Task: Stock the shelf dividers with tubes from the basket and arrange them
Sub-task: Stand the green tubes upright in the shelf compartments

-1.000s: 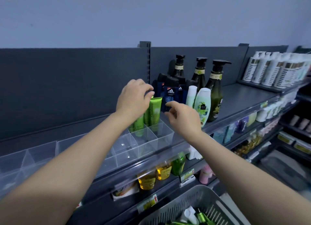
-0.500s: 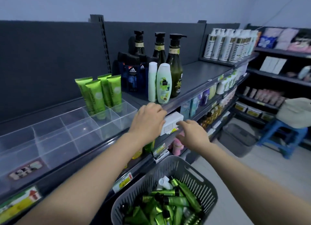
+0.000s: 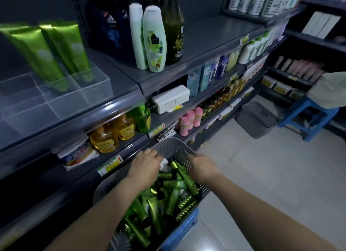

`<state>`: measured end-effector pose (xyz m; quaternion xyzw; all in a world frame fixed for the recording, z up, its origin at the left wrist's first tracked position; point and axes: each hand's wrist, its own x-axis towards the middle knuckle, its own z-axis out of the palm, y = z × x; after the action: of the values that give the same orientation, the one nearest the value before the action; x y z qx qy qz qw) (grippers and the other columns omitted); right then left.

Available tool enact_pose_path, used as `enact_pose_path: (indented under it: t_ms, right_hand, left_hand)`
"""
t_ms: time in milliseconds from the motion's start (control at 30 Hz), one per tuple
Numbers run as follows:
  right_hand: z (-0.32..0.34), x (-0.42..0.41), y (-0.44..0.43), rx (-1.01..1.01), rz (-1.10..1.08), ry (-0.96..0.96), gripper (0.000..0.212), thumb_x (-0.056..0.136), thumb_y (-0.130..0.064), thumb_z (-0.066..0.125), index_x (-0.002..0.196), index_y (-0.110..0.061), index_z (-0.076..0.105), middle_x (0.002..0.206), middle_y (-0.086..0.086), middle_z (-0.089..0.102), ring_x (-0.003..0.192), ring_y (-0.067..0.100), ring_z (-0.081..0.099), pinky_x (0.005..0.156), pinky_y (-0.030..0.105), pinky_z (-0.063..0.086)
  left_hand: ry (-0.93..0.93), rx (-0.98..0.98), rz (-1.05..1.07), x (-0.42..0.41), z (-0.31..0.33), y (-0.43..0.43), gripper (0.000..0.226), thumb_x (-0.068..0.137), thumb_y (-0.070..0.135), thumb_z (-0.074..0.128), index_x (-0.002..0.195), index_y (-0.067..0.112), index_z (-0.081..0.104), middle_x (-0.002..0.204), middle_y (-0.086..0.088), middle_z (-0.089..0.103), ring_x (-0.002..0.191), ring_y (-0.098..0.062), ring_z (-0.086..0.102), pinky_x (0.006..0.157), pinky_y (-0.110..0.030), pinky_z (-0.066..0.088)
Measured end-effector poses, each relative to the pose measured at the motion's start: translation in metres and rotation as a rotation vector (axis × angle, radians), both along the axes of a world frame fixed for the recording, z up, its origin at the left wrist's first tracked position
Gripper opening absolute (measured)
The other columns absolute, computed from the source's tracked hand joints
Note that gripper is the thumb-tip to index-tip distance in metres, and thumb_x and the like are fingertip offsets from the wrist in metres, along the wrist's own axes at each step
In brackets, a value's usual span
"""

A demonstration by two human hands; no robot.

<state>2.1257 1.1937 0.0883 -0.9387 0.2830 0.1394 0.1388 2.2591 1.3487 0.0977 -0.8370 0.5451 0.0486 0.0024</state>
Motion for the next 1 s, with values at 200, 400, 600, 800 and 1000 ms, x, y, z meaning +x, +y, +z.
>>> enact_pose_path:
  t_ms: [200, 400, 600, 800, 1000]
  right_hand:
    - [-0.047, -0.007, 0.000, 0.083, -0.025, 0.142, 0.049, 0.088, -0.032, 0.060, 0.131, -0.015, 0.047, 0.127, 0.011, 0.051, 0.121, 0.032, 0.047, 0.092, 0.040, 0.046]
    - [-0.086, -0.007, 0.003, 0.213, -0.127, 0.238, 0.048, 0.083, -0.035, 0.065, 0.124, -0.014, 0.053, 0.116, 0.012, 0.060, 0.108, 0.031, 0.059, 0.085, 0.039, 0.051]
    - [-0.114, 0.010, -0.002, 0.235, -0.195, 0.320, 0.050, 0.085, -0.028, 0.065, 0.129, -0.011, 0.048, 0.122, 0.013, 0.058, 0.112, 0.030, 0.058, 0.088, 0.036, 0.049]
    - [-0.140, 0.023, -0.002, 0.227, -0.277, 0.370, 0.065, 0.083, -0.015, 0.069, 0.137, -0.010, 0.033, 0.127, 0.015, 0.050, 0.114, 0.033, 0.056, 0.087, 0.040, 0.048]
    - [-0.153, 0.031, 0.003, 0.214, -0.315, 0.340, 0.054, 0.082, -0.010, 0.065, 0.128, -0.010, 0.036, 0.113, 0.012, 0.062, 0.102, 0.030, 0.062, 0.076, 0.037, 0.050]
  left_hand:
    - [0.031, 0.143, 0.037, -0.014, -0.048, 0.009, 0.030, 0.094, 0.023, 0.047, 0.122, 0.018, 0.055, 0.118, -0.002, 0.054, 0.114, -0.023, 0.045, 0.096, -0.035, 0.037]
    - [0.020, 0.302, -0.055, -0.026, -0.088, -0.003, 0.035, 0.089, 0.014, 0.051, 0.124, 0.016, 0.054, 0.124, -0.005, 0.051, 0.122, -0.025, 0.040, 0.104, -0.038, 0.026]
    - [-0.014, 0.407, -0.128, -0.029, -0.116, -0.024, 0.045, 0.086, 0.009, 0.052, 0.131, 0.012, 0.049, 0.126, -0.009, 0.052, 0.121, -0.027, 0.043, 0.112, -0.044, 0.017]
    - [0.083, 0.486, -0.102, -0.025, -0.140, -0.037, 0.039, 0.090, 0.007, 0.048, 0.129, 0.007, 0.046, 0.124, -0.014, 0.051, 0.112, -0.030, 0.052, 0.097, -0.038, 0.036]
    - [0.129, 0.544, -0.125, -0.030, -0.140, -0.045, 0.043, 0.086, 0.005, 0.054, 0.128, 0.002, 0.047, 0.126, -0.016, 0.050, 0.115, -0.031, 0.048, 0.095, -0.039, 0.040]
